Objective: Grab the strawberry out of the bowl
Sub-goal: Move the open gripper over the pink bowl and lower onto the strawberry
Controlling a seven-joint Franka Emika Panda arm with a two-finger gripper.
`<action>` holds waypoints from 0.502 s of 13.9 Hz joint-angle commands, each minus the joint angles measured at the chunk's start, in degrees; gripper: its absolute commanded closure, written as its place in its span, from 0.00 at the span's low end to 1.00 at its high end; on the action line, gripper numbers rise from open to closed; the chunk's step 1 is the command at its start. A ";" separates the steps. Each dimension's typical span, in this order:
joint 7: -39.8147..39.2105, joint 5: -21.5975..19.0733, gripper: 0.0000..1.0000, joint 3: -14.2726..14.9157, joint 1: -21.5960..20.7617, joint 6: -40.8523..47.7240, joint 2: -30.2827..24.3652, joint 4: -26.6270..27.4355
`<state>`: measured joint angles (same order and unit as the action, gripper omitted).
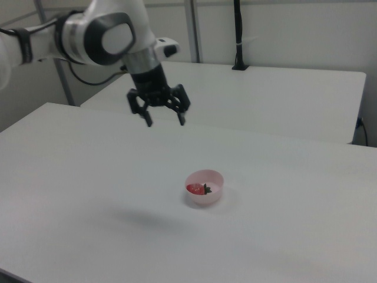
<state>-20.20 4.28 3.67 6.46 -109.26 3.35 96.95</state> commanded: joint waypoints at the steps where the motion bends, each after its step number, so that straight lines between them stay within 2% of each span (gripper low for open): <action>1: 29.23 0.99 0.00 1.69 0.22 -5.26 4.01 0.43; 3: 40.63 0.38 0.00 2.21 0.75 -5.18 6.31 0.17; 4: 43.64 -0.23 0.00 2.74 2.14 -4.83 7.10 0.17; 7: 45.68 -4.17 0.00 2.83 3.12 -3.24 10.96 0.17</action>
<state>21.20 3.70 5.84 8.74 -113.17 11.24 97.15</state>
